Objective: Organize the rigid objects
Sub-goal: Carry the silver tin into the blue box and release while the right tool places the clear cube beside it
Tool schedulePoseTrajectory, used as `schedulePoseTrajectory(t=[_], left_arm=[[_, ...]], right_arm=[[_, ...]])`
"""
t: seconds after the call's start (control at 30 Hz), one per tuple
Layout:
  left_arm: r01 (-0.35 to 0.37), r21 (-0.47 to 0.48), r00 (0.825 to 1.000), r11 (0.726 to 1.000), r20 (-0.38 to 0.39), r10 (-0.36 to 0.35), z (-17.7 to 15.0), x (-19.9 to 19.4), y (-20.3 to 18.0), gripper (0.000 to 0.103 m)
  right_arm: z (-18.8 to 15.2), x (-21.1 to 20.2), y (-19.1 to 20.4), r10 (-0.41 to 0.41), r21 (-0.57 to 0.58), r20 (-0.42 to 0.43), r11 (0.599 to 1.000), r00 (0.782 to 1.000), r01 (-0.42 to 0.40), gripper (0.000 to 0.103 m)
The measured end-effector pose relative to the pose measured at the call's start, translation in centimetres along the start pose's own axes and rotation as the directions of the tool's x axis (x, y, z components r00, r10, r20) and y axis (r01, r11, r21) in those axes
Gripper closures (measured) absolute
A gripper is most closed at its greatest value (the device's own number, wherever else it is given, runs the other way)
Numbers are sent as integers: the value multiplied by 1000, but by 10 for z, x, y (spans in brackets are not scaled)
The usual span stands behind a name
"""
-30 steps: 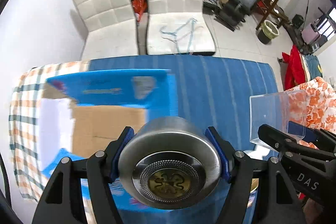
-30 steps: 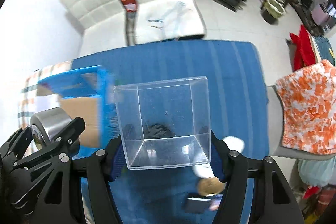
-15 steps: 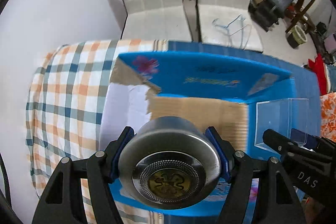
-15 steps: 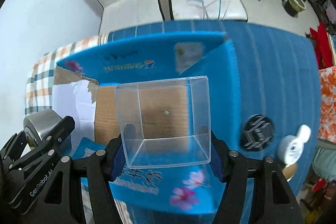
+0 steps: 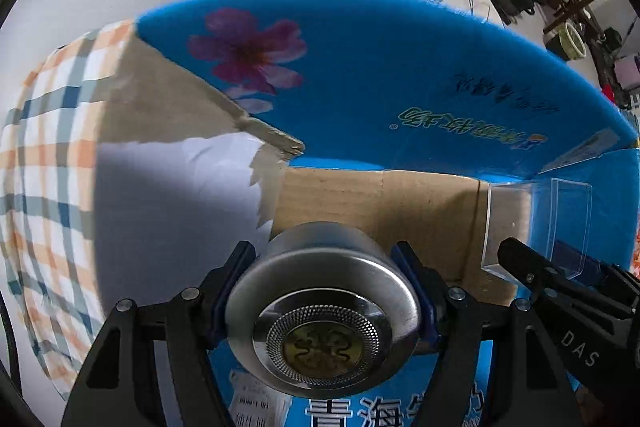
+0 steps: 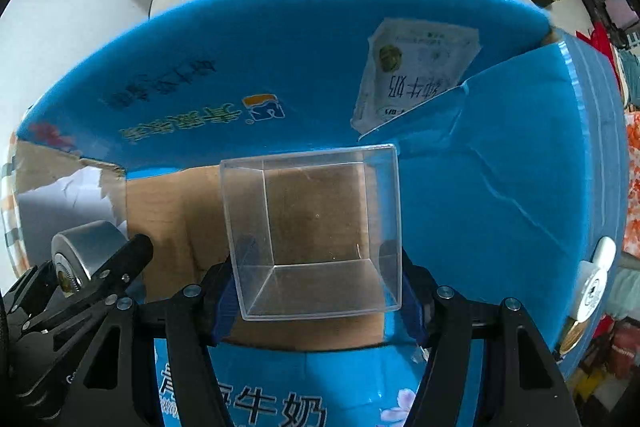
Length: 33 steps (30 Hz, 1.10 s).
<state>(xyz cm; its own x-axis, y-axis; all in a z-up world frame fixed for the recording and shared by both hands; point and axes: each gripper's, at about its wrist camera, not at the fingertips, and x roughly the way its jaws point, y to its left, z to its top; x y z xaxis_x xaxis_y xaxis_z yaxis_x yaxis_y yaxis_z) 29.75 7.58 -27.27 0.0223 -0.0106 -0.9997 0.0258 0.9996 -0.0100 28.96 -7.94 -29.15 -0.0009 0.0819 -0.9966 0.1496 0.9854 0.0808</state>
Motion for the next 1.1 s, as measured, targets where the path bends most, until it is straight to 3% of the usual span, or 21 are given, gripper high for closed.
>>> schedulePoseTrajectory(t=[0.33, 0.6, 0.67, 0.83, 0.87, 1.0, 1.1], left_arm=[[-5, 25, 997, 1000, -82, 7, 6, 35, -16, 35], [11, 21, 994, 1000, -112, -8, 10, 33, -18, 35], [11, 21, 993, 1000, -122, -8, 14, 31, -14, 35], [10, 27, 992, 1000, -123, -7, 11, 19, -15, 34], [10, 24, 994, 1000, -110, -7, 11, 13, -15, 32], [-17, 12, 999, 1000, -43, 18, 12, -17, -10, 8], [-10, -7, 1000, 1000, -8, 10, 9, -36, -4, 6]], right_arm=[[0, 18, 10, -26, 0, -36, 1000, 999, 27, 35], [12, 26, 7, -22, -5, -83, 1000, 996, 22, 33], [14, 25, 6, -7, -10, -83, 1000, 997, 6, 19], [10, 12, 8, -2, -35, -61, 999, 998, 0, 14], [9, 6, 4, 1, -39, -55, 999, 998, -3, 12], [5, -15, -2, 9, -53, -22, 999, 1000, -10, 3], [-2, -33, -8, 16, -80, 0, 997, 1000, -16, 0]])
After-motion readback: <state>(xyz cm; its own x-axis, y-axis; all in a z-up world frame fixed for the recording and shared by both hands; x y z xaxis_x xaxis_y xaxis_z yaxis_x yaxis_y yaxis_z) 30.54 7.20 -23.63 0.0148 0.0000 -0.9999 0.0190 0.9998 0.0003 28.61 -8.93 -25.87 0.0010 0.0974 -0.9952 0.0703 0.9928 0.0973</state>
